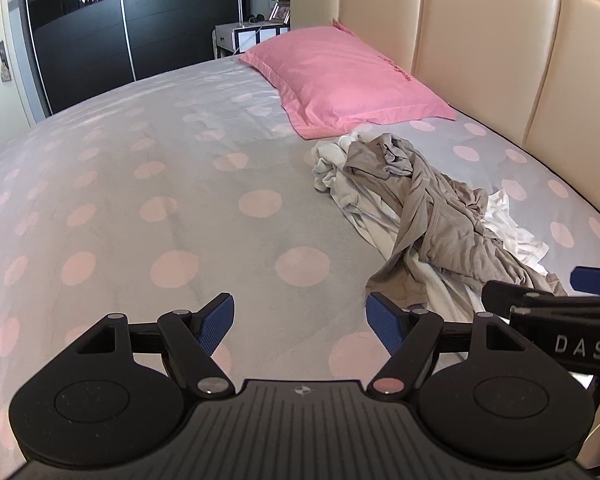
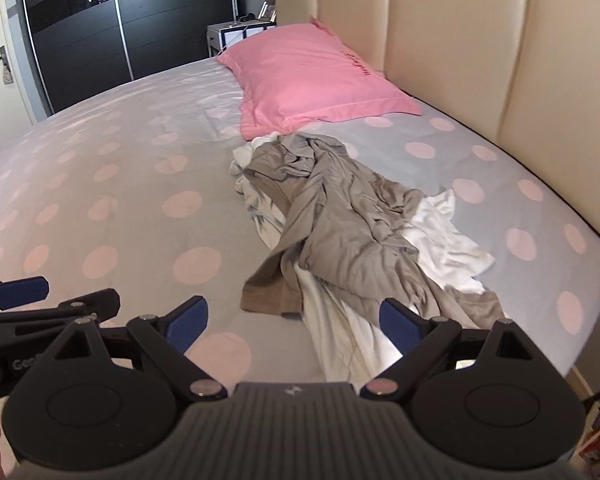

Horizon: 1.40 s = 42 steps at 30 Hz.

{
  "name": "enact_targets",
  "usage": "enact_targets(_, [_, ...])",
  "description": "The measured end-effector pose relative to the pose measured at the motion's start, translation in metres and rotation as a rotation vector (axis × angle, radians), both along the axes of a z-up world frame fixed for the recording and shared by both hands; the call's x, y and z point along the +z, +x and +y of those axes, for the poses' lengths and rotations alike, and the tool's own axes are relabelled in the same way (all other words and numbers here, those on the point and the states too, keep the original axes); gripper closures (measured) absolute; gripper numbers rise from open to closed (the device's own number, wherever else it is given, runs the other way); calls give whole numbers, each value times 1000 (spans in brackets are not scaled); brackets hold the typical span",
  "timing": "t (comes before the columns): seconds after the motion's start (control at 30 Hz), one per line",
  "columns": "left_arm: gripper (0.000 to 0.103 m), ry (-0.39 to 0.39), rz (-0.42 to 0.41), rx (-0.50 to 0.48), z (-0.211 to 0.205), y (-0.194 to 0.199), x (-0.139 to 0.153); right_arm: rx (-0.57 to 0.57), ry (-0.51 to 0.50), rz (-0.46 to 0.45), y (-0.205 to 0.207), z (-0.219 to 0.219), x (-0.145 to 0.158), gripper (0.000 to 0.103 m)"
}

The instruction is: Fold clothes

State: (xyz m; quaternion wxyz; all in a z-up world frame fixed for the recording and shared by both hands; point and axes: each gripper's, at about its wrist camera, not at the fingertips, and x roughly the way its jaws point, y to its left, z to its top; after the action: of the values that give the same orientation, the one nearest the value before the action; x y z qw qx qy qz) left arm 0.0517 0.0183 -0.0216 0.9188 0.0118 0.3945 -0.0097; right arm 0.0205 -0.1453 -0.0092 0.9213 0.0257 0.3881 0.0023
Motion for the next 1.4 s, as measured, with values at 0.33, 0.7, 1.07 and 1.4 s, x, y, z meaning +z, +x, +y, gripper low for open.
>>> enact_targets(0.33, [44, -39, 59, -97, -13, 53, -36, -63, -15, 22, 76, -50, -38, 27])
enact_targets(0.7, [55, -77, 101, -229, -60, 115, -108, -60, -9, 110, 92, -73, -80, 54])
enact_targets(1.07, [103, -114, 136, -200, -55, 132, -119, -10, -51, 93, 96, -69, -81, 97])
enact_targets(1.4, [80, -51, 120, -204, -71, 135, -124, -21, -17, 127, 98, -66, -95, 97])
